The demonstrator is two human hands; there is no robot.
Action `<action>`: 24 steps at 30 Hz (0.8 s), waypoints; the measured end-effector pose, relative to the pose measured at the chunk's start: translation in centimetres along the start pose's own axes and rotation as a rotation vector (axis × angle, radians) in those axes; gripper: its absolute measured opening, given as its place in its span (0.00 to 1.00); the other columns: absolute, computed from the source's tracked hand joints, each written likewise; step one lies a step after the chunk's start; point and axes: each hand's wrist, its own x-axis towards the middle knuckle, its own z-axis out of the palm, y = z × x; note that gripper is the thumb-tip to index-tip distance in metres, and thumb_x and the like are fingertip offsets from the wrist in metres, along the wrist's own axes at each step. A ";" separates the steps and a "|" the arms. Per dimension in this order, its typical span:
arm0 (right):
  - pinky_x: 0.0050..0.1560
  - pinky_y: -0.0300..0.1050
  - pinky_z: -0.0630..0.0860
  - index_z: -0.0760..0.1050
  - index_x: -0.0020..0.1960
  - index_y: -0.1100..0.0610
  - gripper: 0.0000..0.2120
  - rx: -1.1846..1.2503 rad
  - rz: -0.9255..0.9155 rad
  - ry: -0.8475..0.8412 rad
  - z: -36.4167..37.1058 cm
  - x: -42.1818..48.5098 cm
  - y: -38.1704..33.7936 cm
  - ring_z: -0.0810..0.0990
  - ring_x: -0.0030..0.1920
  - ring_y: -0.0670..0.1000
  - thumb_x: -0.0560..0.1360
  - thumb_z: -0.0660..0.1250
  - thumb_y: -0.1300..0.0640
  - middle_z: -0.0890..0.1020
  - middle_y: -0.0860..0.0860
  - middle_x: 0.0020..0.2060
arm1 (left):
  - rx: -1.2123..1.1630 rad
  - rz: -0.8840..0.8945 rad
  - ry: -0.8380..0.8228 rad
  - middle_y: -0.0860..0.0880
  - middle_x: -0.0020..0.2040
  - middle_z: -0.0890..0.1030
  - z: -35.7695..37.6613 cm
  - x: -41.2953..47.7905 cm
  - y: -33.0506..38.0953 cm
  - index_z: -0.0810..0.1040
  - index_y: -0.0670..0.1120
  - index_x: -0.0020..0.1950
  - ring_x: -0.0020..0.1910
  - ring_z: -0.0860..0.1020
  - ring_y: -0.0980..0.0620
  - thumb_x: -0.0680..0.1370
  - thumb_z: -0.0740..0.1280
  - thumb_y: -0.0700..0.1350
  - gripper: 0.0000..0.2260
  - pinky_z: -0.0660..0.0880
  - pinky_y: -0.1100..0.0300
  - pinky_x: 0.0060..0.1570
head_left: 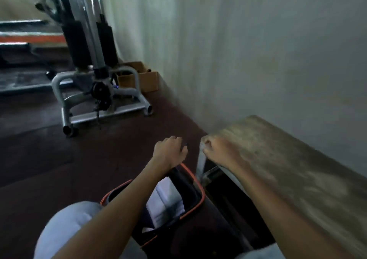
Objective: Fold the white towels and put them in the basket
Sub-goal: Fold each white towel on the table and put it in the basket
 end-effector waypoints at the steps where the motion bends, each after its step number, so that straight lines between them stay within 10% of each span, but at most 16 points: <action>1: 0.47 0.46 0.72 0.75 0.49 0.51 0.13 -0.005 0.014 0.032 -1.5 -1.2 0.3 0.79 0.54 0.56 0.72 0.58 0.46 0.81 0.51 0.50 | -0.001 0.038 0.002 0.46 0.55 0.77 -0.8 -0.3 1.4 0.74 0.46 0.54 0.54 0.77 0.43 0.78 0.55 0.54 0.15 0.71 0.50 0.50; 24: 0.50 0.46 0.75 0.75 0.56 0.50 0.13 -0.042 0.854 0.249 -11.1 -35.1 21.9 0.79 0.53 0.53 0.73 0.61 0.47 0.81 0.50 0.53 | -0.049 0.822 -0.298 0.43 0.61 0.77 3.7 -9.3 37.5 0.75 0.48 0.60 0.59 0.76 0.41 0.77 0.56 0.55 0.18 0.72 0.50 0.56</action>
